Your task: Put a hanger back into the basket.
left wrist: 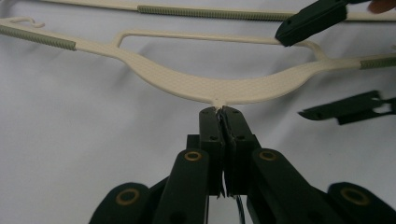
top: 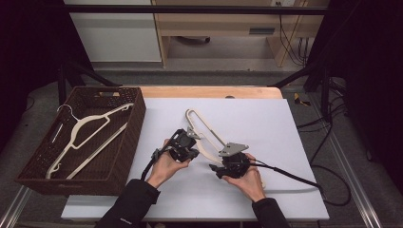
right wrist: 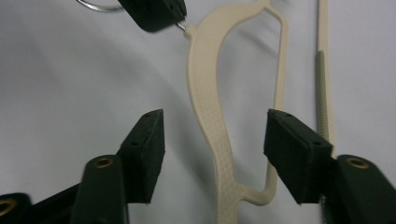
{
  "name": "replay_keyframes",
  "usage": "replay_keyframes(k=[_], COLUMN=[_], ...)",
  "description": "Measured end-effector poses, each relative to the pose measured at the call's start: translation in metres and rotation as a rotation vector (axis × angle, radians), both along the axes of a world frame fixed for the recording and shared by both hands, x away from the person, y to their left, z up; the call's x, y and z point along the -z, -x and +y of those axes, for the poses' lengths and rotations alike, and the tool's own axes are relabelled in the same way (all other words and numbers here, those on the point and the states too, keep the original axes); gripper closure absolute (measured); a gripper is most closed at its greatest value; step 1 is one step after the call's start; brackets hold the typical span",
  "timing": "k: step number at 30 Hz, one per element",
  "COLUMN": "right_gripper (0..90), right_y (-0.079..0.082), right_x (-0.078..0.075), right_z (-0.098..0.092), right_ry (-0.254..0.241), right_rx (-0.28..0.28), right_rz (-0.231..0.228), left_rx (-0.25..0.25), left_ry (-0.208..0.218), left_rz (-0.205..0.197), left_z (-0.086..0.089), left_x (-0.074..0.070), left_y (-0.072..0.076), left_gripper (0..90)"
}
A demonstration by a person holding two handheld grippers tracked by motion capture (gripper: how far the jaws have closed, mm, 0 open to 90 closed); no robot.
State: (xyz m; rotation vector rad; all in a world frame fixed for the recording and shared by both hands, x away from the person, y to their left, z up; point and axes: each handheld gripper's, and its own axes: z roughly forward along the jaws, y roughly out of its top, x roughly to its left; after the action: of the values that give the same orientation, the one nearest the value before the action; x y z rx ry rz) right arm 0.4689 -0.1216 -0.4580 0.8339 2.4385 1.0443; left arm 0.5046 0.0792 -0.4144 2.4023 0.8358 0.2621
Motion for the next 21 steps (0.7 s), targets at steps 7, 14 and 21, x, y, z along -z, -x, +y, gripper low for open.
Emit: replay_keyframes(k=[7,14,21], right_gripper=[65.2,77.5,79.0], right_y=[-0.002,0.000,0.002], right_x=[0.008,0.007,-0.001], right_z=[0.002,0.002,-0.002], right_ry=[0.065,0.086,0.089], right_rx=[-0.017,-0.051,-0.038], right_rz=[-0.039,-0.041,-0.064], left_rx=[0.001,0.013,0.026], left_ry=[0.006,0.059,0.265], left_rz=[0.019,0.021,-0.059], left_z=[0.001,0.005,0.019], left_x=[0.002,-0.001,-0.025], left_y=[-0.001,-0.001,0.006], left_gripper=[87.7,85.8,61.6])
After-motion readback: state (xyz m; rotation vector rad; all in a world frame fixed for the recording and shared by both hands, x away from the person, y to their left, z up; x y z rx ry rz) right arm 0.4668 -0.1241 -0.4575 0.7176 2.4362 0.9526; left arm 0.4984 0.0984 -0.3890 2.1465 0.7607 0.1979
